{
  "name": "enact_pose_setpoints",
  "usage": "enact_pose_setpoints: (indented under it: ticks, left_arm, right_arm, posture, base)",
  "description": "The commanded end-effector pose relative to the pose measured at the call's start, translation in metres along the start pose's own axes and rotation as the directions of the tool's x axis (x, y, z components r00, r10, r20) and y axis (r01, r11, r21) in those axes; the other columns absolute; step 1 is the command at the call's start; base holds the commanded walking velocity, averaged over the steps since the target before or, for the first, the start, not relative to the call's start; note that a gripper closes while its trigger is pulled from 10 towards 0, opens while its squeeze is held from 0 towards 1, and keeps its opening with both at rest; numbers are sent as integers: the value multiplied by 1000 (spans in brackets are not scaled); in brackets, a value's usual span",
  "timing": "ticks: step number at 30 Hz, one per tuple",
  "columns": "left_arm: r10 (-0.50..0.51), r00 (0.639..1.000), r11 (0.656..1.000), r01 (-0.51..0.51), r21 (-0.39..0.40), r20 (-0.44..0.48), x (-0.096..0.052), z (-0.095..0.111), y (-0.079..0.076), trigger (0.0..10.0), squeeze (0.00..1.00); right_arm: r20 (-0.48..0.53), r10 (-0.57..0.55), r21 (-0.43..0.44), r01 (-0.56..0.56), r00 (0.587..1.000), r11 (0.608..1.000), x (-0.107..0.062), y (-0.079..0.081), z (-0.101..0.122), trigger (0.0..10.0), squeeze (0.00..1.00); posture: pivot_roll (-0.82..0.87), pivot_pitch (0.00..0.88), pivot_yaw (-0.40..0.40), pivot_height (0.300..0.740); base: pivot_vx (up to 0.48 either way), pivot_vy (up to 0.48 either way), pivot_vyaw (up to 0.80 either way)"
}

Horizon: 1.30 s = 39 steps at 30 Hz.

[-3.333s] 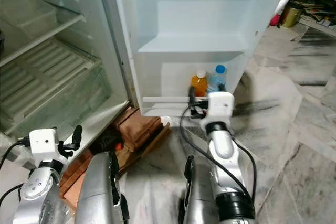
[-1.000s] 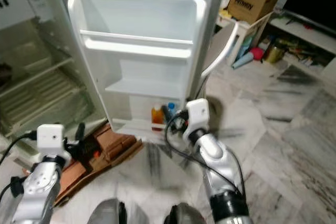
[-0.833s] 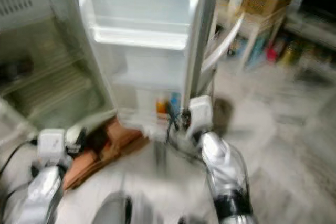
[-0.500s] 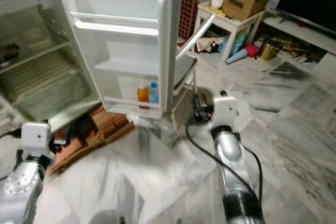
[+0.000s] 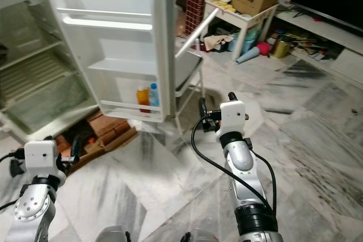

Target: Restocking fridge

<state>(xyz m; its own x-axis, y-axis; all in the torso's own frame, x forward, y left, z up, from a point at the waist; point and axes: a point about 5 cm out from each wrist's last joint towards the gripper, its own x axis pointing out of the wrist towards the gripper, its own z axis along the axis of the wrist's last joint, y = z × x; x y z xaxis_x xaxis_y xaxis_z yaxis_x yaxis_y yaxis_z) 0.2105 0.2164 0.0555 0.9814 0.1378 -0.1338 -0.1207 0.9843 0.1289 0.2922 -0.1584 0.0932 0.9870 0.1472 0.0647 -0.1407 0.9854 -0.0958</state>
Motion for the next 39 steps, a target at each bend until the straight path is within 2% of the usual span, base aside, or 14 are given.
enact_pose_setpoints:
  ticks: [1, 4, 11, 31, 39]
  left_arm:
    - [2, 1000, 1000, -2, 3, 19, 0, 5, -3, 10000, 0]
    - [-5, 1000, 1000, 5, 1, 21, 2, 6, -7, 10000, 0]
    - [14, 1000, 1000, -14, 0, 25, 4, 8, -6, 10000, 0]
    - [21, 999, 1000, -21, 11, 38, 6, 10, -5, 10000, 0]
    - [4, 999, 1000, -5, 17, 39, 7, 10, -11, 10000, 0]
  right_arm:
    - [7, -11, -10, 11, 1000, 1000, 1, -4, 2, 10000, 0]
    - [15, -6, -5, 6, 1000, 1000, 2, -4, 3, 10000, 0]
    - [31, 36, -19, -36, 999, 999, 2, 0, 5, 10000, 0]
    - [37, 76, -12, -75, 996, 997, 7, 6, 7, 10000, 0]
    - [34, 65, 9, -65, 997, 998, 10, 5, 7, 10000, 0]
  posture:
    - [117, 24, 0, 740]
    - [114, 30, 1, 740]
    - [114, 39, 0, 740]
    - [123, 40, 2, 740]
    - [122, 48, 3, 740]
  base:
    - [0, -420, 0]
    - [0, -423, 177]
    - [111, -304, 606]
    - [458, 0, 597]
    - [479, 0, 0]
